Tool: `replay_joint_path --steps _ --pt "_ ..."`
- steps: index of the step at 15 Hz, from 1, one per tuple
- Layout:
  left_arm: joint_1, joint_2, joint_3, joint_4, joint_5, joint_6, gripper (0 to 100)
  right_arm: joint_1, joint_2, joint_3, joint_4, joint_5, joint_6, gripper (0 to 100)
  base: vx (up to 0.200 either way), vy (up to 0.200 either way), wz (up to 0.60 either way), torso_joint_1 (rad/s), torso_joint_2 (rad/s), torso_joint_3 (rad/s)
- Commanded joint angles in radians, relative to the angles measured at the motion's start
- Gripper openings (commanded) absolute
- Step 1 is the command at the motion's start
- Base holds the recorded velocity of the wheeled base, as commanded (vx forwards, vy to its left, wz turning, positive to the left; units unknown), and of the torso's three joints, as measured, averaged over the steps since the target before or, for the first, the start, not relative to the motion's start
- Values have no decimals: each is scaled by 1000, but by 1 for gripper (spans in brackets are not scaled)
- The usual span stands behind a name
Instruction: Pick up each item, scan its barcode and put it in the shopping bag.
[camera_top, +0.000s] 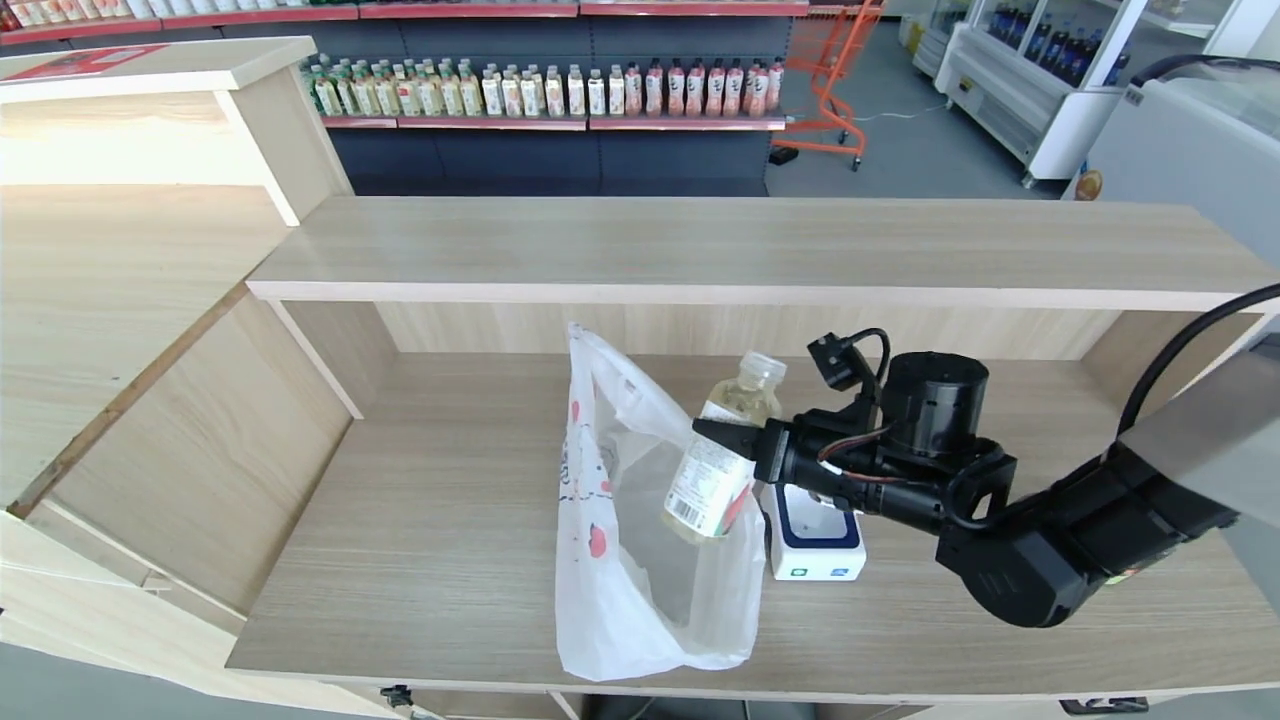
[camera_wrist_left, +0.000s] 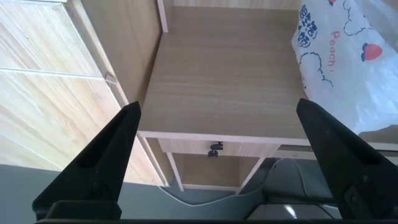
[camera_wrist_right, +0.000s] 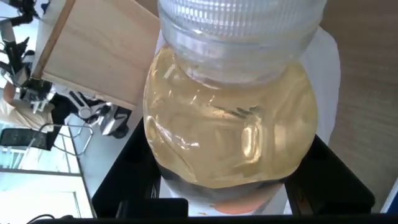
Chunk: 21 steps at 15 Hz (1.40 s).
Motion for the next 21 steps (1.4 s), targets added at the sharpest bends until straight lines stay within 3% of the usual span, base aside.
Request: replay_joint_path --steps 1,4,6,10,18,21 --pt "2 0 0 0 0 0 100 3 18 -22 -1 4 0 0 0 0 0 0 0 0" --pt "2 0 0 0 0 -2 100 3 39 -17 -4 2 -11 0 0 0 0 0 0 0" --pt "2 0 0 0 0 -2 100 0 90 -16 -41 -13 -118 0 0 0 0 0 0 0" --pt "2 0 0 0 0 -2 100 -20 324 -37 -366 -47 -350 0 0 0 0 0 0 0" --pt "2 0 0 0 0 -2 100 10 455 -192 -343 -37 -483 0 0 0 0 0 0 0" --pt "2 0 0 0 0 -2 100 21 466 -237 -271 -36 -557 0 0 0 0 0 0 0"
